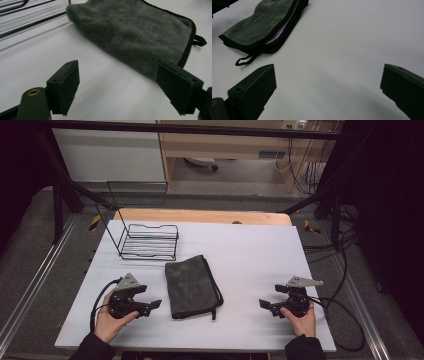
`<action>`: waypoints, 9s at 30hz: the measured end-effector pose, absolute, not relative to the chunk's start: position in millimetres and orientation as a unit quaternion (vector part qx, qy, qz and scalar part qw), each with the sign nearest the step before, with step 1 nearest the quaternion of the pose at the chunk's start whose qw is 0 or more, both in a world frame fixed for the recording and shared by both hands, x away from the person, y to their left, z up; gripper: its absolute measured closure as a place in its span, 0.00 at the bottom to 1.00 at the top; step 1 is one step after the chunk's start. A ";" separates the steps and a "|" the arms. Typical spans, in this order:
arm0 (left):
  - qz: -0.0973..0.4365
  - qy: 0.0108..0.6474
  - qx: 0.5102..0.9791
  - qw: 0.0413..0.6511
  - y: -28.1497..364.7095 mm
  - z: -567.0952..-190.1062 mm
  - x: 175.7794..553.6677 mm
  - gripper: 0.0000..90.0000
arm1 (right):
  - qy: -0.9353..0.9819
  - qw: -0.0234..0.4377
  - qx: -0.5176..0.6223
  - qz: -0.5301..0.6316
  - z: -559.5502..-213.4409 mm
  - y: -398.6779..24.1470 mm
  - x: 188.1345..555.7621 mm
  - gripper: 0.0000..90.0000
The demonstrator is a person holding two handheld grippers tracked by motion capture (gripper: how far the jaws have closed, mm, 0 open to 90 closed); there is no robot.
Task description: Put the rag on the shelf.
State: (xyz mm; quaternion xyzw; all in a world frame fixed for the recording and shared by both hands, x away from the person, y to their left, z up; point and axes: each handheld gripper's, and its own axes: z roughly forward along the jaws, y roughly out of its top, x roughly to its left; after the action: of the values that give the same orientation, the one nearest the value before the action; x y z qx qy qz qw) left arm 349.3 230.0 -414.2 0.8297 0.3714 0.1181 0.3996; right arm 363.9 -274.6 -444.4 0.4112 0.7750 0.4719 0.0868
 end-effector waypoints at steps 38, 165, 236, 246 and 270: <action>0.077 0.331 0.869 0.358 154.4 -431.6 336.2 0.61 | 0.818 0.053 0.357 0.447 -431.3 -140.3 373.9 0.60; 0.030 0.449 0.819 0.355 161.3 -441.3 342.4 0.65 | 0.817 0.088 0.378 0.426 -455.3 -118.8 381.1 0.70; 0.125 0.466 0.786 0.386 233.0 -419.8 437.9 0.31 | 0.802 0.082 0.383 0.451 -443.8 -156.1 378.9 0.02; 0.098 0.478 0.790 0.372 226.9 -439.9 450.7 0.54 | 0.804 0.080 0.384 0.446 -446.4 -154.8 379.2 0.03; 0.079 0.474 0.793 0.375 218.2 -446.9 449.5 0.83 | 0.794 0.092 0.389 0.458 -434.4 -132.1 393.9 0.01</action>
State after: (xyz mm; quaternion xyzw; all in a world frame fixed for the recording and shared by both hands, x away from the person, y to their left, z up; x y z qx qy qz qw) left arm 449.5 218.2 -446.9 0.7931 0.4736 0.0793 0.3747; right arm 393.9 -132.1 -434.4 0.3892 0.7940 0.4578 0.0919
